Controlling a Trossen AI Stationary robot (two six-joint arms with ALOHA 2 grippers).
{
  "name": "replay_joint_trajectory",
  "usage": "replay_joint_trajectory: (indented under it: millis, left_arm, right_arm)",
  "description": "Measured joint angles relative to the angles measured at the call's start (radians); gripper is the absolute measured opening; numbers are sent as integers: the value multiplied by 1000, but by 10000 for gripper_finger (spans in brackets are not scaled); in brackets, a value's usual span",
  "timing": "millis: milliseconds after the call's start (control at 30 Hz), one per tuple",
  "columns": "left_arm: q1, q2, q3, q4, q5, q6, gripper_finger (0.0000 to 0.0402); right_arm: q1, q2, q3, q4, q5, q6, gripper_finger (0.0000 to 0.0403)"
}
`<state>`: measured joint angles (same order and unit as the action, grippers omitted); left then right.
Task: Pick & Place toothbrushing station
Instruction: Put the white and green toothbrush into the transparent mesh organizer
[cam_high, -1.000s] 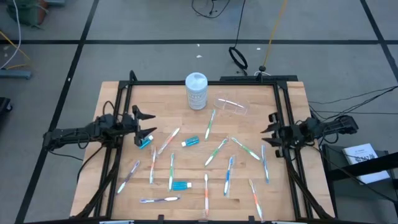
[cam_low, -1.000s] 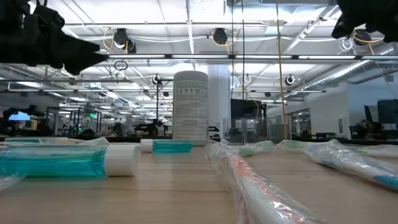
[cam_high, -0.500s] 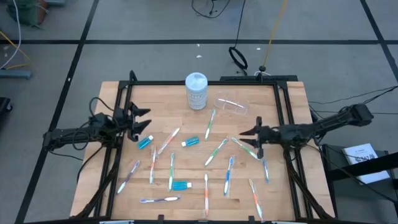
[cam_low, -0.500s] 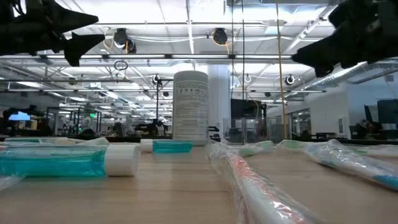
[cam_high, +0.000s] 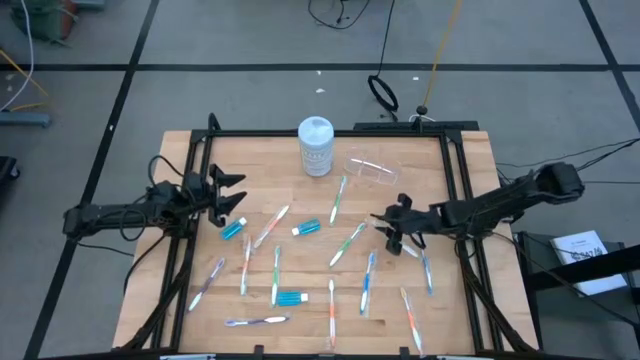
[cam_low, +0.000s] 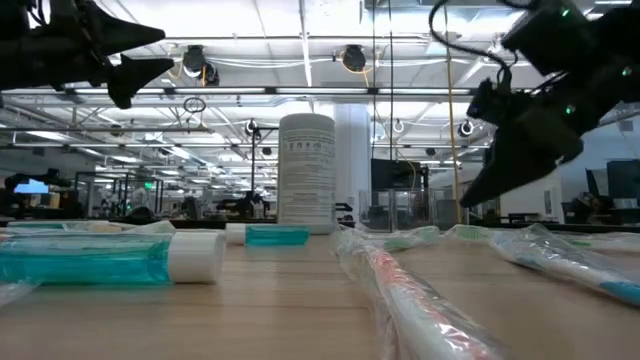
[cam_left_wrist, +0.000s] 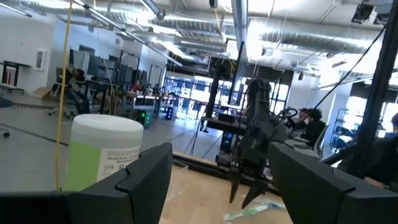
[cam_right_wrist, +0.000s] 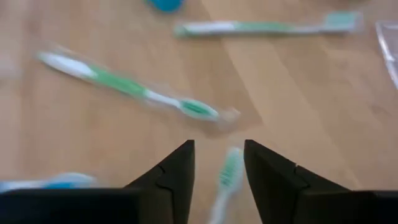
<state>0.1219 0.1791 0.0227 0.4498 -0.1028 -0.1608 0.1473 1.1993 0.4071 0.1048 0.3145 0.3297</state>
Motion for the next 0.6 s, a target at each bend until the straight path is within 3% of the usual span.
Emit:
replay_joint_trajectory:
  millis: [267, 600]
  left_arm:
    - [0, 56, 0, 19, 0, -35, 271]
    - [0, 115, 0, 17, 0, -91, 271]
  right_arm:
    - [-44, 92, -9, 22, -34, 74, 173]
    - [-55, 192, -7, 73, -50, 43, 160]
